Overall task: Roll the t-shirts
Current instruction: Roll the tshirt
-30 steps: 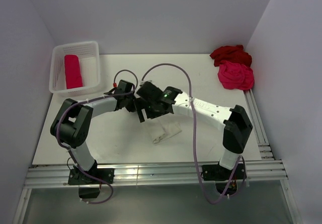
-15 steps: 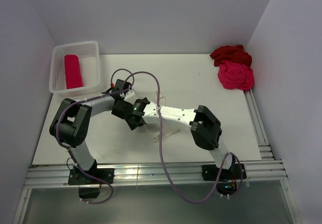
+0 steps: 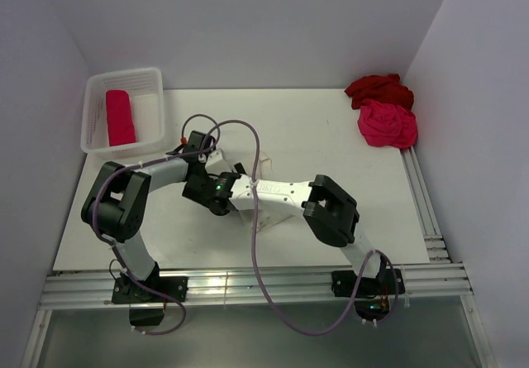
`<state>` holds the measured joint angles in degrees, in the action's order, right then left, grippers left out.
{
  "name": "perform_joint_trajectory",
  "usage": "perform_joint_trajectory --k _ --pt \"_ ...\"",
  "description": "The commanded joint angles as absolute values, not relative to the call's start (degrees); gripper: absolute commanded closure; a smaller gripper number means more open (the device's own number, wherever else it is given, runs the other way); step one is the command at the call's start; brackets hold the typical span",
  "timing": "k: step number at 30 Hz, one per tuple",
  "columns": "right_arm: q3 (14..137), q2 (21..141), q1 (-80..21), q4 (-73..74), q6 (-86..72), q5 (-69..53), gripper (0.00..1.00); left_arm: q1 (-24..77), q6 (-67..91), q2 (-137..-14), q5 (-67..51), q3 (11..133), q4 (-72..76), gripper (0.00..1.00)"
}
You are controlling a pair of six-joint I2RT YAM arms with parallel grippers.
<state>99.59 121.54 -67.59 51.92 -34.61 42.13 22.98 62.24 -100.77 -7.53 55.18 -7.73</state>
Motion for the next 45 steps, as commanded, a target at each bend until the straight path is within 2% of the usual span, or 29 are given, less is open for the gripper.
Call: perform_joint_trajectory --k 1,13,17,29,36,42,45 --pt "93.26 119.01 -72.51 49.85 -30.41 41.75 0.17 24.26 60.73 -102.22 -4.92 54.67 -12.57 1.0" --pt "87.1 116.37 -75.5 43.94 -29.18 42.98 0.16 24.17 60.47 -103.1 -5.01 55.46 -13.1 1.0" --pt "90.09 120.49 -75.41 47.29 -30.32 46.4 0.15 24.26 60.47 -102.57 -4.75 55.19 -13.09 1.0" --pt "89.56 121.37 -75.23 44.91 -25.93 52.99 0.15 24.17 60.03 -102.39 -4.66 54.23 -12.83 1.0" --pt "88.16 122.61 -73.57 41.14 -22.85 52.12 0.14 24.26 59.77 -101.78 -4.66 53.53 -12.66 1.0" --pt "86.48 123.92 -72.34 37.88 -20.92 52.38 0.16 24.17 59.41 -100.99 -4.57 52.82 -12.75 1.0" --pt "86.84 124.98 -71.55 37.79 -20.48 53.0 0.21 24.17 59.41 -100.81 -4.83 52.21 -12.48 1.0"
